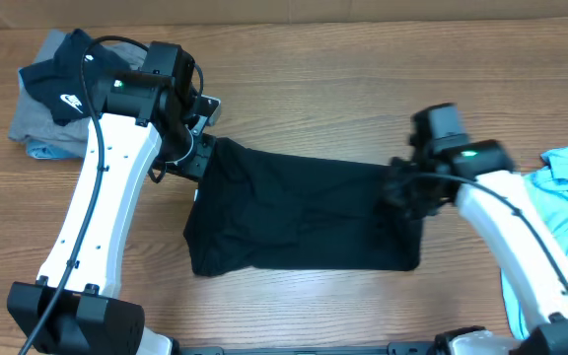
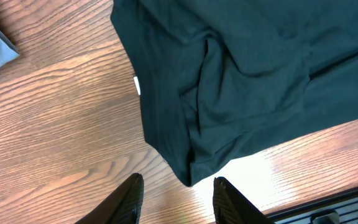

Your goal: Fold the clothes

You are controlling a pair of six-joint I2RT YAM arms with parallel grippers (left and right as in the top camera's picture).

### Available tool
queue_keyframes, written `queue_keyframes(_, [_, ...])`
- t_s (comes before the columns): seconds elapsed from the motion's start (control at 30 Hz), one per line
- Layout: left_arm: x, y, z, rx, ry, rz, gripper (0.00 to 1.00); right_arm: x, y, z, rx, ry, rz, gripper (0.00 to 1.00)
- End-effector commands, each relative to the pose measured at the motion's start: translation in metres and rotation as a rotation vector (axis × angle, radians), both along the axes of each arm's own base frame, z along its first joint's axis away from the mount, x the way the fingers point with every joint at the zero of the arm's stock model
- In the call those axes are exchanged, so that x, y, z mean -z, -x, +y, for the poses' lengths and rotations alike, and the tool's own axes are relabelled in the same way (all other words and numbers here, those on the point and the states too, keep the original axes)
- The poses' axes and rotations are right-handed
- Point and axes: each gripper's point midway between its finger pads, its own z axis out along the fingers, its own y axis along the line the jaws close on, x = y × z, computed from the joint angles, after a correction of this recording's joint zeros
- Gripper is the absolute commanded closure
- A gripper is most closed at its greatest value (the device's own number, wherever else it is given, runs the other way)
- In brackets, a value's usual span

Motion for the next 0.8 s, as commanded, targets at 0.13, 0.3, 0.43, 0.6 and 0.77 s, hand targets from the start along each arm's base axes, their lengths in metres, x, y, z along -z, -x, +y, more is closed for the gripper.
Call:
queue_keyframes(0.13, [-0.008, -0.002, 0.0, -0.004, 0.005, -0.028, 0.6, 0.041, -0.002, 0.063, 0.0, -0.025, 0.054, 0.75])
queue_keyframes(0.3, [-0.008, -0.002, -0.001, -0.003, 0.011, -0.027, 0.57, 0.037, -0.001, 0.081, -0.066, -0.058, 0.029, 0.59])
queue_keyframes(0.43, [-0.008, -0.002, -0.001, -0.003, 0.011, -0.027, 0.52, 0.024, -0.008, 0.048, -0.013, 0.017, 0.006, 0.57])
queue_keyframes(0.6, [-0.007, -0.001, -0.002, -0.009, 0.015, -0.022, 0.39, 0.017, -0.012, 0.004, 0.017, -0.004, 0.029, 0.54])
queue_keyframes(0.77, [0.017, -0.004, 0.002, -0.071, 0.045, 0.009, 0.02, 0.013, -0.007, -0.002, -0.039, -0.092, 0.055, 0.53])
